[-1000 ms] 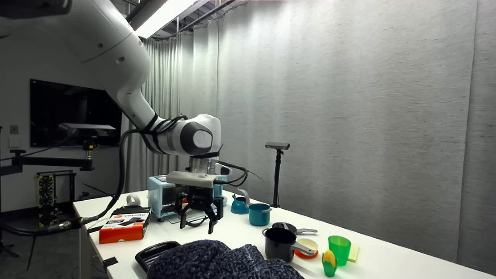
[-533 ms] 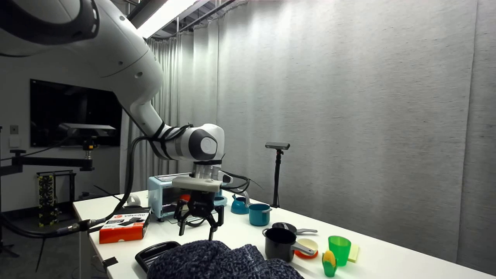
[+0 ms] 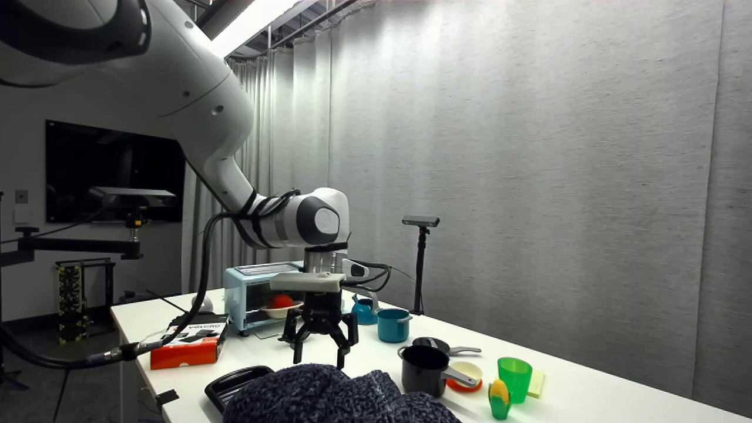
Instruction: Fold up the grey cloth on the table.
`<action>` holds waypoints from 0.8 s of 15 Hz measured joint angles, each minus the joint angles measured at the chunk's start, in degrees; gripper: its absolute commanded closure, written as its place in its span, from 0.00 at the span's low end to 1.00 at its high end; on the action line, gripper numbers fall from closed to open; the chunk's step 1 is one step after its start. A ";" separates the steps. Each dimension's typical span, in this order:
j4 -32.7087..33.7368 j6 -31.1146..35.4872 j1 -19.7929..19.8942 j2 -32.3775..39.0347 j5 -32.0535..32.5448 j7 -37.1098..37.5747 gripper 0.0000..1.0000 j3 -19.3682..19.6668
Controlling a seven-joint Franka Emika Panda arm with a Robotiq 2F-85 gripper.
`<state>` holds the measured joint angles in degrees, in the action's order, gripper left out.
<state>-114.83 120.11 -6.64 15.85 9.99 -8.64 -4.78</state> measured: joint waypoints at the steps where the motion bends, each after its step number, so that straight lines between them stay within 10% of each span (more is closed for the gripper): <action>1: -0.62 1.45 0.01 0.00 0.45 2.13 0.00 0.41; 5: -3.69 6.06 0.01 0.04 0.88 9.12 0.00 1.36; 6: -4.45 6.66 0.01 0.05 0.88 10.36 0.25 1.45; 12: -7.01 8.38 0.02 -0.40 0.88 14.40 0.67 1.70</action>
<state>-121.84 128.49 -6.62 15.45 10.87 5.76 -3.08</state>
